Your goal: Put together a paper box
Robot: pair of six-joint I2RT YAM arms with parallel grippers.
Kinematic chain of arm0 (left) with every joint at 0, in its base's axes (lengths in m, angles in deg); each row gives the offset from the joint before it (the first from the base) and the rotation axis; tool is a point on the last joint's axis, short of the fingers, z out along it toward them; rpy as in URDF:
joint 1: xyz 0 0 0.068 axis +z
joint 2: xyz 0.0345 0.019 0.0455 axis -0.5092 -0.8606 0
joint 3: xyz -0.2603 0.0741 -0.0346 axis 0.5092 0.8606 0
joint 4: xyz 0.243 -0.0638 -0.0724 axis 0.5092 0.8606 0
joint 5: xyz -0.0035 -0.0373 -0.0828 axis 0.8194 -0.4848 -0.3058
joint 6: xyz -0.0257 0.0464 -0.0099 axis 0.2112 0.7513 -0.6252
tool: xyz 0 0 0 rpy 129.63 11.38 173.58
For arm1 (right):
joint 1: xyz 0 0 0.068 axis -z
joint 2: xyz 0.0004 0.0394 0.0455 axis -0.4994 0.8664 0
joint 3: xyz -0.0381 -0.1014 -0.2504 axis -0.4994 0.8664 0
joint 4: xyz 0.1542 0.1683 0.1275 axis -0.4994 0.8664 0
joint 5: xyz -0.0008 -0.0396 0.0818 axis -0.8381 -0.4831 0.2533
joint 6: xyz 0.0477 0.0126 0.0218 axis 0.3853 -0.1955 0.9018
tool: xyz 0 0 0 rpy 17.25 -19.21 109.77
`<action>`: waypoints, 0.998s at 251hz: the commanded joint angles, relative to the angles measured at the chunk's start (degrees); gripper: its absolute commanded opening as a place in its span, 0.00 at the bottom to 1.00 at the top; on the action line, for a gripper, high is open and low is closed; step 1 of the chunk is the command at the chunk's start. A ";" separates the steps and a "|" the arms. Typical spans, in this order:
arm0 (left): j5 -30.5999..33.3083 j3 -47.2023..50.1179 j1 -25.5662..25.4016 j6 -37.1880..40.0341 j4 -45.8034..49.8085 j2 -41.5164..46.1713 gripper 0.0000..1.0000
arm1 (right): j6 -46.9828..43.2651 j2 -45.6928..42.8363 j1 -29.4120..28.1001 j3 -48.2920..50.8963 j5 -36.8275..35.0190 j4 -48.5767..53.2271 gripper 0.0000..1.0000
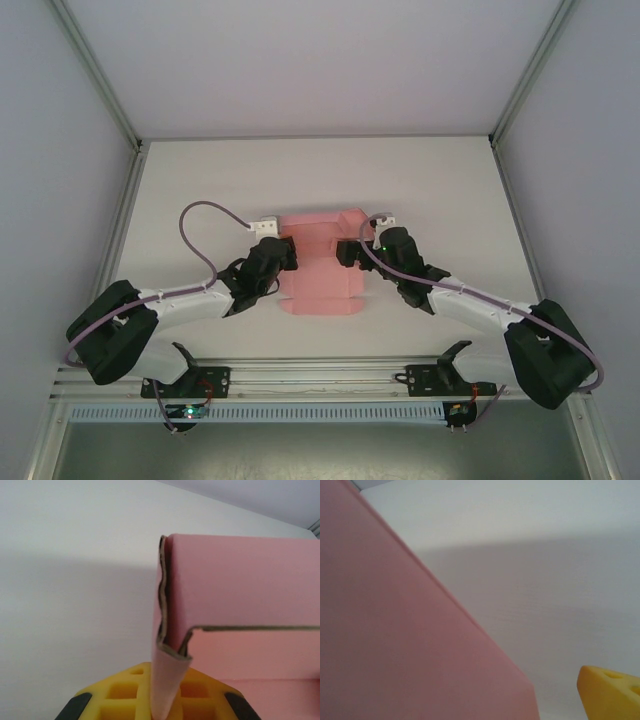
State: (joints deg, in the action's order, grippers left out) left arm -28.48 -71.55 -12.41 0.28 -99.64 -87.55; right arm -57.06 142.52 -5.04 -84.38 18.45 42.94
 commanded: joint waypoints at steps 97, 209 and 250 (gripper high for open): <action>4.29 -2.84 0.62 0.08 4.60 -0.48 0.00 | -8.66 -17.35 0.61 -1.13 -5.12 15.45 0.98; -0.61 -3.60 2.77 4.14 10.33 2.96 0.00 | -12.03 -18.59 26.30 -9.37 25.58 16.98 0.96; -3.02 -2.83 2.94 4.56 10.50 4.74 0.00 | -16.29 -10.00 29.34 -11.07 42.80 12.32 0.90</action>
State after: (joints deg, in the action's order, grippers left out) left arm -29.69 -73.78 -10.14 3.23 -90.29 -85.30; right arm -69.61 128.16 23.92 -93.63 42.51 59.09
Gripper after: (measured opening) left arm 0.075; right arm 0.919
